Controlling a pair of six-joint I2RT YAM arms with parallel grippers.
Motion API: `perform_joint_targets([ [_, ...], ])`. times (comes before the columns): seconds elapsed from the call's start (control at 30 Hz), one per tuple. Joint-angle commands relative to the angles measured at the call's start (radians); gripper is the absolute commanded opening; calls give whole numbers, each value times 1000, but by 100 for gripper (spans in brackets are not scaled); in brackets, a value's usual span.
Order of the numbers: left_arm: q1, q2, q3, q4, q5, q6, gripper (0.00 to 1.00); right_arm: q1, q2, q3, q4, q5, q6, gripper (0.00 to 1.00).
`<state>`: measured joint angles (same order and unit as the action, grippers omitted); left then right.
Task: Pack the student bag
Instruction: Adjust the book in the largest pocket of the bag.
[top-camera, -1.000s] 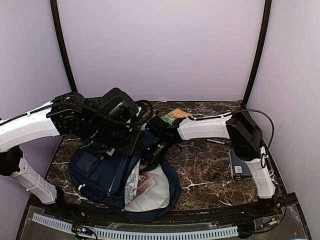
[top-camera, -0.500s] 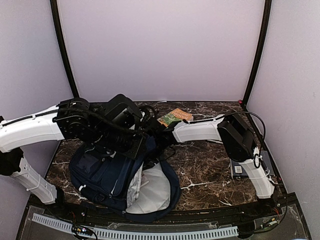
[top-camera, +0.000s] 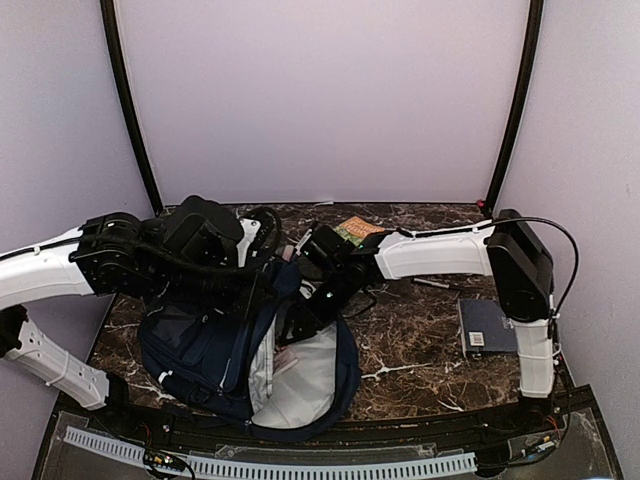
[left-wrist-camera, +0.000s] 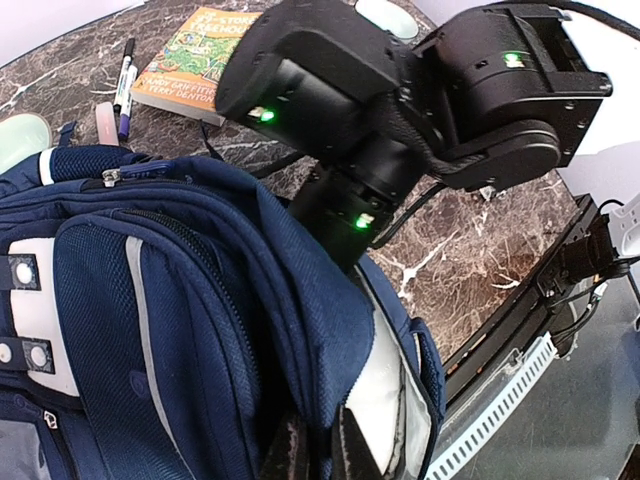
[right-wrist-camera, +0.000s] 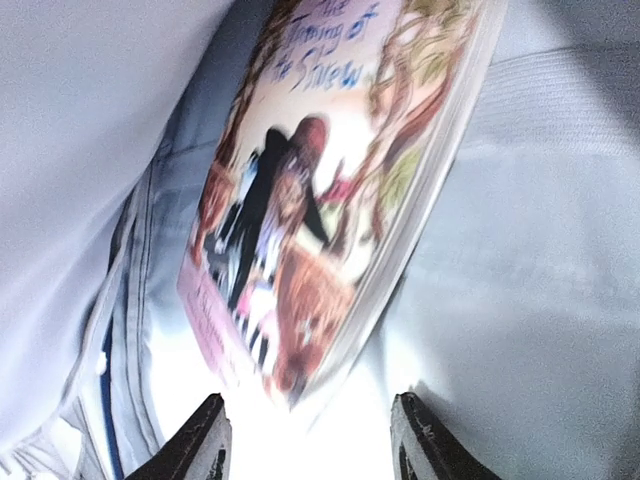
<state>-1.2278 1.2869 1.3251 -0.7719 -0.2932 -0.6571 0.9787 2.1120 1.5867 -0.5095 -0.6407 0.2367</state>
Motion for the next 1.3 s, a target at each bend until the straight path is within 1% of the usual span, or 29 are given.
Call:
perform_joint_targets([
  [0.0,0,-73,-55,98,-31,19,0,3,-105,-62,-19,20,-170,54],
  [0.1,-1,-81,-79,132,-24,22,0,15,-158,-109,-4,20,-272,49],
  [0.23,-1,-84,-96,172,-41,24,0,25,-242,-221,104,33,-316,44],
  [0.27,-1,-90,-101,184,-42,22,0,30,-259,-244,127,39,-333,41],
  [0.33,-1,-107,-114,213,-42,17,0,46,-283,-277,154,75,-378,39],
  [0.4,-1,-121,-123,224,-44,12,0,64,-301,-307,170,112,-431,38],
  [0.57,-1,-133,-133,223,-50,-3,0,128,-329,-368,214,259,-569,47],
  [0.7,0,-132,-140,234,-44,-8,0,175,-313,-385,269,377,-645,52],
  [0.87,0,-131,-139,230,-38,-14,0,226,-280,-392,321,500,-717,55],
  [1.0,0,-136,-137,228,-38,-16,0,257,-249,-391,379,610,-739,57],
  [1.17,-1,-132,-138,231,-30,-15,0,262,-201,-351,406,629,-744,57],
  [1.27,-1,-122,-134,234,-21,-12,0,260,-184,-337,452,629,-744,57],
])
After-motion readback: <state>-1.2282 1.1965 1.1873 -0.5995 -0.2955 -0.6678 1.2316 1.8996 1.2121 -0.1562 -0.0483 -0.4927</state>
